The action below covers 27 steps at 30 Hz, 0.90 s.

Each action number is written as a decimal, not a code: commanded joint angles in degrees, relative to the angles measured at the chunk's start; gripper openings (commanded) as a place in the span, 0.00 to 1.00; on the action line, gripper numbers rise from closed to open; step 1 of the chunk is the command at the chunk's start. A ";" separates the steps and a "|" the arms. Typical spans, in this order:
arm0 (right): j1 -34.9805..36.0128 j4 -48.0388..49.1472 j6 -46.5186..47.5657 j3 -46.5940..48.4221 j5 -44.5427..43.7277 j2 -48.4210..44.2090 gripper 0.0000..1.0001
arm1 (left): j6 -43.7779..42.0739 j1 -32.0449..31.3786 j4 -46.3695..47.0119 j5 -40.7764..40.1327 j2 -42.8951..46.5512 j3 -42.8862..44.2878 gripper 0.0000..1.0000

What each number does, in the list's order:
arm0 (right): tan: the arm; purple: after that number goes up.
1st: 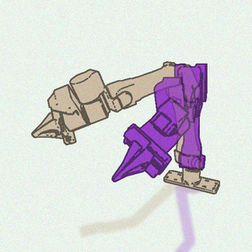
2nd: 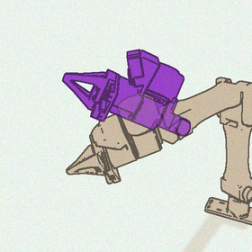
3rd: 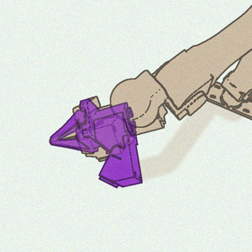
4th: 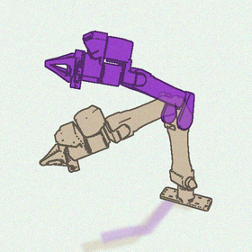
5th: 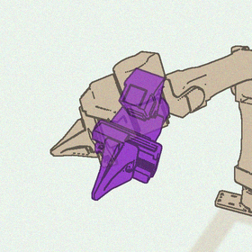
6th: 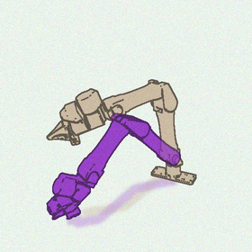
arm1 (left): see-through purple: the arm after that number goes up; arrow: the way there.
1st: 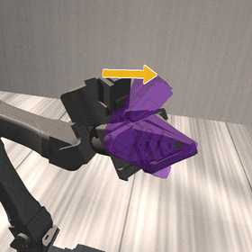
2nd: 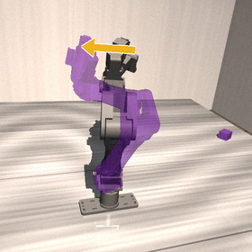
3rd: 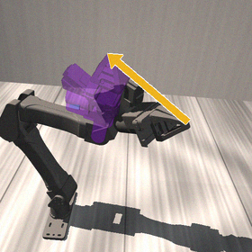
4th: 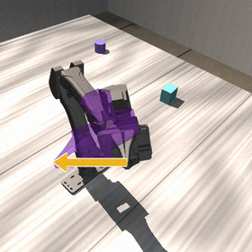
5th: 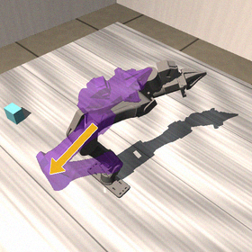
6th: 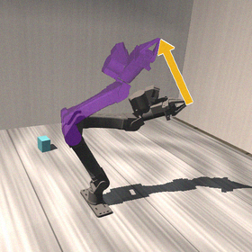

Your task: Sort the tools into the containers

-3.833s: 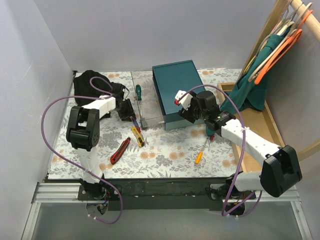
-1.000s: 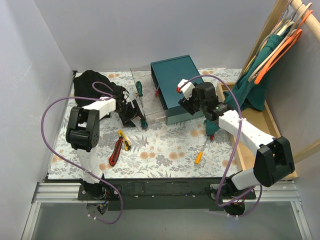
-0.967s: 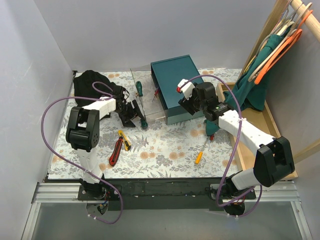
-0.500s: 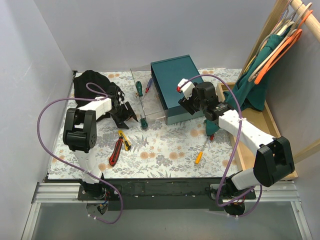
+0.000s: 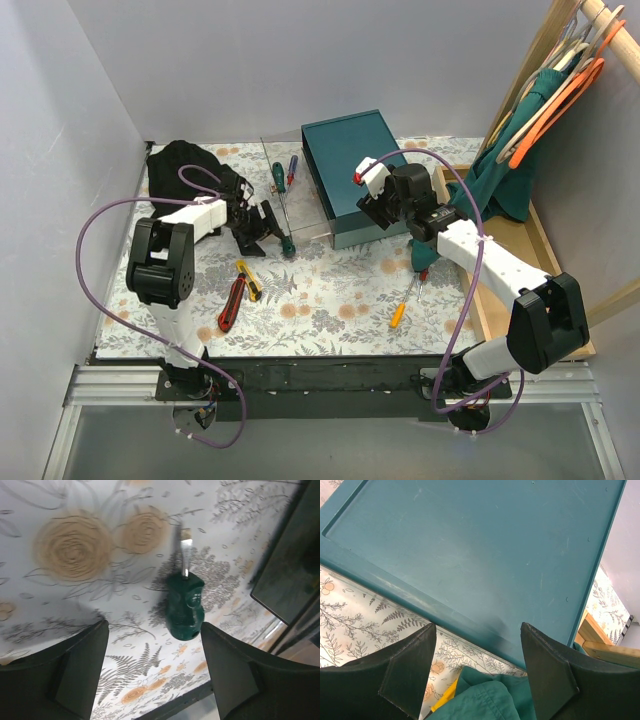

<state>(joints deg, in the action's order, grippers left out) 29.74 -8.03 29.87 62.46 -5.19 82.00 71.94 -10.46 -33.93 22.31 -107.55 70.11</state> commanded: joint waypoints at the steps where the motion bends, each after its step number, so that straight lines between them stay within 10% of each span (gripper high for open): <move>1: -0.29 3.11 -0.51 0.91 -0.26 -1.14 0.76 | -0.05 -0.96 3.70 6.78 -1.60 1.26 0.74; 9: -0.47 2.67 -0.07 1.09 -0.96 -1.05 0.76 | 2.32 -2.81 -7.27 -12.70 -6.71 3.56 0.73; 27: -0.91 3.11 0.45 -0.93 -1.22 -3.86 0.77 | 0.57 -1.14 -10.81 -22.40 -6.80 -0.32 0.78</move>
<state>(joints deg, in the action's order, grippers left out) 29.52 -7.88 30.13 62.17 -5.48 81.28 76.03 -13.17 -39.66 12.60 -110.28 74.30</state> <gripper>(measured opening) 0.766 0.771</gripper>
